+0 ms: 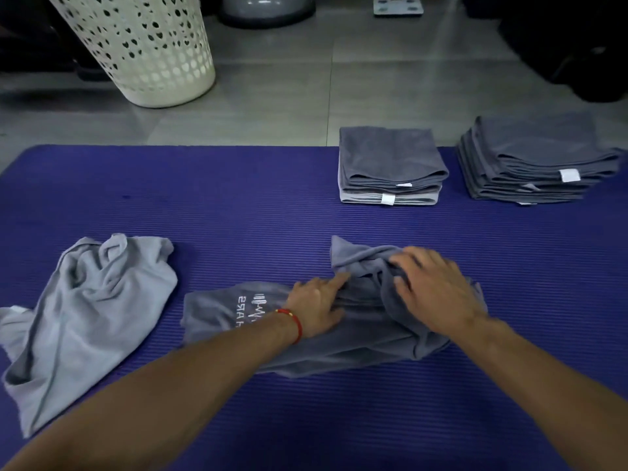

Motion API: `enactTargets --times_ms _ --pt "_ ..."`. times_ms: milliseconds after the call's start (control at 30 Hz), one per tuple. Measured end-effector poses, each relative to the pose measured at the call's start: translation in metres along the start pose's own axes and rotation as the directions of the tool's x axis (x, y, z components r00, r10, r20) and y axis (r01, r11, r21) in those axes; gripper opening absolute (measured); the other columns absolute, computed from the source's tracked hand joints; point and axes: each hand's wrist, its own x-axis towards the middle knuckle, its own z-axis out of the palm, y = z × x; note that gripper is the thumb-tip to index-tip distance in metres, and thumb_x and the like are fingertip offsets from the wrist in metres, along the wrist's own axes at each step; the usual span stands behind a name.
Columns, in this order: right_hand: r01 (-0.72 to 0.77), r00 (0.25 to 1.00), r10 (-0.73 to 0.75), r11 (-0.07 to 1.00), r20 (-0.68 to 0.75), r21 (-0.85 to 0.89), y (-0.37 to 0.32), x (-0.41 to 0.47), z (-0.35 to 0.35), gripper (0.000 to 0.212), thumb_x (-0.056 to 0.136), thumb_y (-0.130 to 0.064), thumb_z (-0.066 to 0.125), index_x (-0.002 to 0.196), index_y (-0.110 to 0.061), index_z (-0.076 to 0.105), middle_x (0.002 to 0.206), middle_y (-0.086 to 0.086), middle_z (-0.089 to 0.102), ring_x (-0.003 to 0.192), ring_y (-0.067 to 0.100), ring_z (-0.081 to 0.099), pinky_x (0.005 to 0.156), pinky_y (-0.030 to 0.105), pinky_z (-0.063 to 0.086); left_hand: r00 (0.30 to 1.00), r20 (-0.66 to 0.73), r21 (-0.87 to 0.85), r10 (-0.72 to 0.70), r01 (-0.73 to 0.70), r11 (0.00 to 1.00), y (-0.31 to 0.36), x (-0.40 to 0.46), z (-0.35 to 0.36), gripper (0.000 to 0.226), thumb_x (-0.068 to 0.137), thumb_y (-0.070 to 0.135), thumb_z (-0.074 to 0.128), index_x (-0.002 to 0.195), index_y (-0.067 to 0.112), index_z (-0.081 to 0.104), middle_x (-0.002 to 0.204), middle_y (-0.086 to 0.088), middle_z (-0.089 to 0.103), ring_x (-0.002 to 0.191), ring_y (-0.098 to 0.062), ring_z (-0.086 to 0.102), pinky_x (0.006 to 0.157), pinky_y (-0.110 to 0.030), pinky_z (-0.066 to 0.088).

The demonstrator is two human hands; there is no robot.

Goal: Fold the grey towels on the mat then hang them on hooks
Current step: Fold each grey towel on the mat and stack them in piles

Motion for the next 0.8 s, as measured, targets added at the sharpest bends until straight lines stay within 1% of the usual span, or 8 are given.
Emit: enactTargets --times_ms 67,167,333,467,533,600,700,800 --pt "-0.062 0.988 0.057 0.998 0.14 0.029 -0.012 0.005 0.004 0.064 0.101 -0.056 0.045 0.154 -0.026 0.027 0.15 0.003 0.046 0.134 0.03 0.047 0.106 0.048 0.037 0.995 -0.052 -0.114 0.081 -0.087 0.99 0.001 -0.018 0.016 0.067 0.094 0.032 0.058 0.155 0.028 0.03 0.139 -0.006 0.058 0.125 -0.028 0.054 0.104 -0.047 0.042" --pt "-0.171 0.97 0.154 0.982 0.189 0.077 -0.01 0.017 0.01 0.052 0.101 -0.039 0.054 0.148 -0.026 0.037 0.123 0.004 0.067 0.111 0.03 0.063 0.096 0.047 0.046 0.973 -0.165 -0.285 0.163 -0.205 0.936 -0.01 -0.045 0.03 0.051 0.091 0.014 0.056 0.141 0.02 0.051 0.128 -0.003 0.062 0.116 -0.021 0.058 0.102 -0.037 0.045" --pt "-0.39 0.902 0.424 0.727 0.077 0.565 0.022 0.027 -0.002 0.009 0.096 -0.016 0.059 0.097 -0.021 0.066 0.083 0.0 0.066 0.076 0.024 0.06 0.057 0.032 0.043 0.912 -0.342 -0.173 0.226 -0.297 0.939 -0.019 -0.078 0.031 0.047 0.08 0.002 0.052 0.119 0.023 0.068 0.107 0.007 0.065 0.1 -0.008 0.057 0.091 -0.018 0.044" --pt "-0.595 0.775 0.593 0.568 0.219 0.568 0.077 0.014 -0.007 0.025 0.094 -0.023 0.059 0.075 -0.006 0.059 0.076 0.011 0.062 0.071 0.027 0.056 0.059 0.033 0.038 0.873 -0.471 0.015 0.128 -0.137 0.99 -0.045 -0.082 0.021 0.036 0.071 0.018 0.046 0.09 0.028 0.075 0.086 0.012 0.067 0.079 -0.015 0.059 0.072 -0.032 0.049" --pt "-0.677 0.726 0.544 0.671 0.42 0.301 0.098 0.0 -0.004 0.027 0.092 -0.032 0.063 0.081 -0.009 0.058 0.085 0.009 0.063 0.075 0.024 0.057 0.062 0.033 0.041 0.903 -0.428 0.118 0.044 0.007 0.993 -0.047 -0.074 0.011 0.03 0.069 0.026 0.045 0.076 0.032 0.074 0.078 0.013 0.066 0.075 -0.019 0.057 0.066 -0.032 0.039" --pt "-0.665 0.712 0.541 0.723 0.447 0.185 0.107 -0.007 -0.001 0.031 0.091 -0.041 0.066 0.099 -0.012 0.057 0.1 0.006 0.064 0.085 0.022 0.059 0.07 0.034 0.048 0.933 -0.359 0.214 0.011 0.071 0.974 -0.034 -0.059 0.001 0.025 0.064 0.032 0.052 0.076 0.033 0.074 0.081 0.014 0.066 0.082 -0.019 0.055 0.071 -0.034 0.031" --pt "-0.554 0.832 0.505 0.728 0.231 0.404 0.1 -0.006 0.003 0.043 0.095 -0.034 0.064 0.131 -0.021 0.046 0.11 0.006 0.064 0.098 0.028 0.06 0.079 0.035 0.047 0.977 -0.213 0.169 0.03 0.007 0.986 0.007 -0.028 -0.013 0.045 0.072 0.04 0.054 0.113 0.03 0.07 0.115 0.009 0.063 0.109 -0.021 0.054 0.088 -0.04 0.037" --pt "-0.423 0.906 0.347 0.769 0.241 0.48 0.088 0.003 0.008 0.049 0.103 -0.024 0.056 0.149 -0.03 0.042 0.13 0.008 0.063 0.118 0.031 0.06 0.091 0.034 0.046 0.998 -0.057 -0.122 -0.009 0.002 0.993 0.048 0.002 -0.02 0.045 0.09 0.038 0.06 0.133 0.026 0.059 0.137 0.005 0.054 0.13 -0.02 0.044 0.107 -0.036 0.037"
